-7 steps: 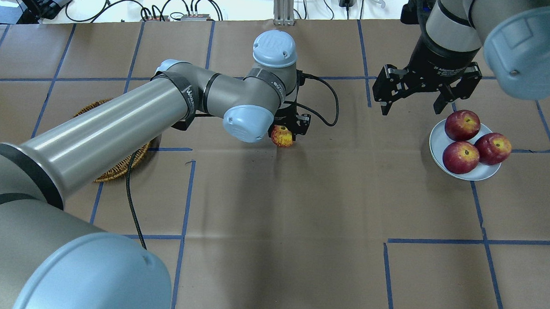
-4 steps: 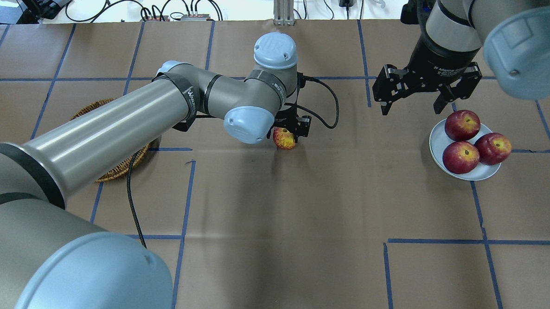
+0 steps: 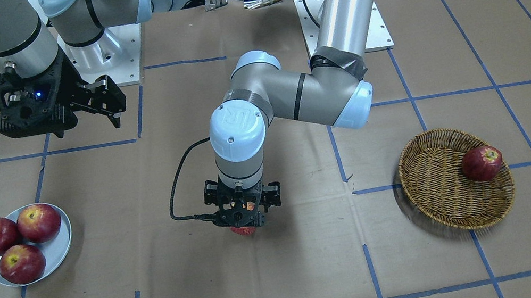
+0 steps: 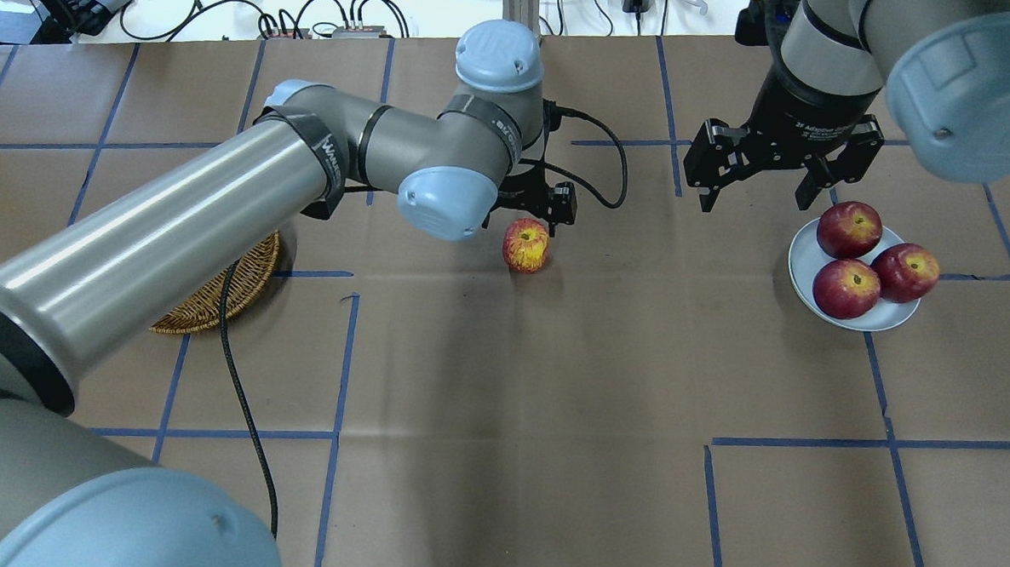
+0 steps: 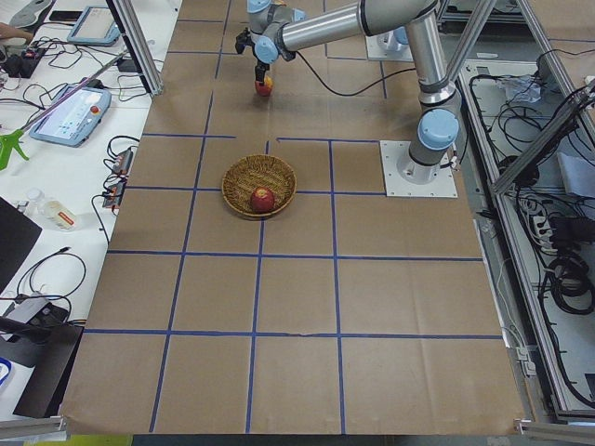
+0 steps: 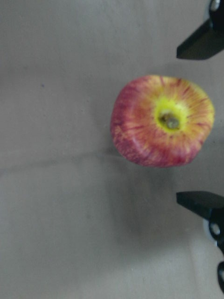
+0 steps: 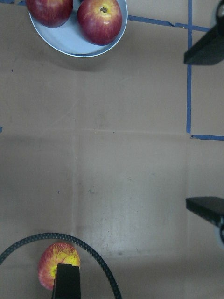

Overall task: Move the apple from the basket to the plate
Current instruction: 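Raise the left gripper away while the right gripper moves over the apple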

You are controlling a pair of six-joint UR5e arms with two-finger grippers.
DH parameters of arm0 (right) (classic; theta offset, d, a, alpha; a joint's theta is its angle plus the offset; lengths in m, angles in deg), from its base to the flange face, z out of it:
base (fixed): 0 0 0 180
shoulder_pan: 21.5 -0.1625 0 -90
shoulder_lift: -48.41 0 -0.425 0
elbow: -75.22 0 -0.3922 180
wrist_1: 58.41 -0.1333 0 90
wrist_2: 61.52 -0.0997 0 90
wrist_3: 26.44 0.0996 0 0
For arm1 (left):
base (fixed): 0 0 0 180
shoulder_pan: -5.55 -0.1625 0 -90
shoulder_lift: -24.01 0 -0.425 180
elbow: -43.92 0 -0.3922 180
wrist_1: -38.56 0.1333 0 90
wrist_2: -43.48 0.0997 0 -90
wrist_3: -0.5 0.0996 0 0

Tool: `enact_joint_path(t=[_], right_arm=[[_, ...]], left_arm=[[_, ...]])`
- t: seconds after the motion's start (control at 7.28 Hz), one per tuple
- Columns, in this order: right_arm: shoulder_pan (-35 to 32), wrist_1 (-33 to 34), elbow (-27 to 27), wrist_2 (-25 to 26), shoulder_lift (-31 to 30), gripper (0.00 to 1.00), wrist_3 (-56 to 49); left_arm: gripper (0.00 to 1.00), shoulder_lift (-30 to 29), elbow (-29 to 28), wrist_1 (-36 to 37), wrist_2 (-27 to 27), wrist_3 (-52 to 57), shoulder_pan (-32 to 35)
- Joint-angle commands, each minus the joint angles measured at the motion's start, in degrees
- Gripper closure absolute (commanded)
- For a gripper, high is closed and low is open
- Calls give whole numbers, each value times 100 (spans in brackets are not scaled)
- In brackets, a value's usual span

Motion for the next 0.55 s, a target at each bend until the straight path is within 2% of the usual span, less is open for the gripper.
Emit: enact_joint_path(t=[0.0,0.41], right_arm=[[8,12,-50,58,23,0,5],[-53,46,-60,22,31,0,119]], left_arm=[[1,383,-611,-1230,57,94,-294],[1,1244,-578,-2233,40,1147,-1717]])
